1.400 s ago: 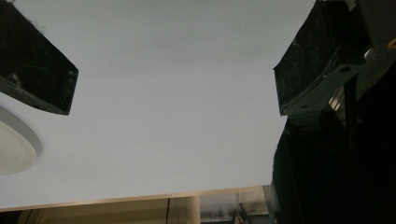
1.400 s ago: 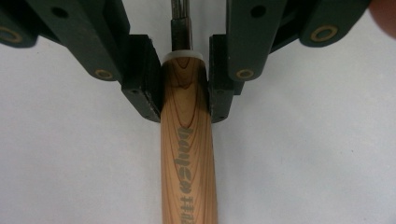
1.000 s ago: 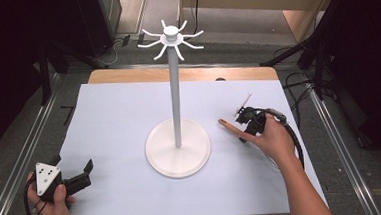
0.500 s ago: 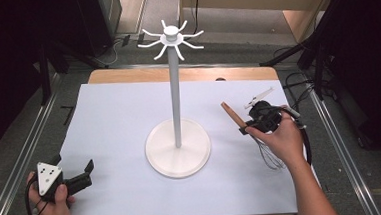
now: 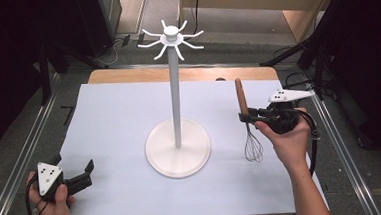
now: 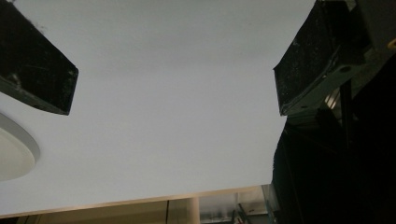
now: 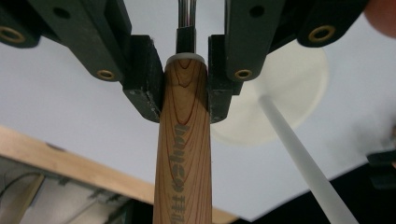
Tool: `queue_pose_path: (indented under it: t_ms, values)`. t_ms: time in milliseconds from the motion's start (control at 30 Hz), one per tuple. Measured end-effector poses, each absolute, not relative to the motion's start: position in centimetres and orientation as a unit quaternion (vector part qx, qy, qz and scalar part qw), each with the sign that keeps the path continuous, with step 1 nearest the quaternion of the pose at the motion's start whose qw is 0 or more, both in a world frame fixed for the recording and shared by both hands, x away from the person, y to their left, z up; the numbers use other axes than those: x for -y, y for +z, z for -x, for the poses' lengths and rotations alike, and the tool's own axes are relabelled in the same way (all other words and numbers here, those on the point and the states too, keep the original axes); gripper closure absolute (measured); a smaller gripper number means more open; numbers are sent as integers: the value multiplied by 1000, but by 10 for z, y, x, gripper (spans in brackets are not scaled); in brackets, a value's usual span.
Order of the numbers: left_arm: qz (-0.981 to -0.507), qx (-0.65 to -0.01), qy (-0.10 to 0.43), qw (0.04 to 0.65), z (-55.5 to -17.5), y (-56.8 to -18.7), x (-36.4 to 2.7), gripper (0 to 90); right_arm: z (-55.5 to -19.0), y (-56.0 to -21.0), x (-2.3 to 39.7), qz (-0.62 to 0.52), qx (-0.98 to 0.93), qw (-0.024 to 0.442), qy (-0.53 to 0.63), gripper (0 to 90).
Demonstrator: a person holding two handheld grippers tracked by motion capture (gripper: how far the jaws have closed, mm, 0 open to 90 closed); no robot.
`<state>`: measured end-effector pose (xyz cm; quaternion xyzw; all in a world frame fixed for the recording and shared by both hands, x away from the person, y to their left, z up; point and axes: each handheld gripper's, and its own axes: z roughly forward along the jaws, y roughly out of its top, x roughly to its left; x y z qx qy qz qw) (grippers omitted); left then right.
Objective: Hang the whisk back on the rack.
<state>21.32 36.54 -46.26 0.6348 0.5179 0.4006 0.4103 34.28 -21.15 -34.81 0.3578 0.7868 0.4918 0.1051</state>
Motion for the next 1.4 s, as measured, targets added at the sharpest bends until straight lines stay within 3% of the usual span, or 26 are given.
queue_pose_path:
  t_ms: [433, 967, 1100, 1400]
  values:
    - [-634, -518, 400, 412, -213, -463, -366, 2, -316, -326, 193, -313, -736, 164, 577, 705]
    - [-635, -517, 400, 412, -213, -463, -365, 5, -312, -313, 171, -283, -724, 168, 606, 704]
    - [-630, -521, 407, 407, -213, -463, -364, 116, -312, -310, 164, -274, -719, 173, 615, 704]
    - [-629, -525, 403, 408, -213, -463, -366, 105, -309, -298, 150, -254, -719, 174, 623, 704]
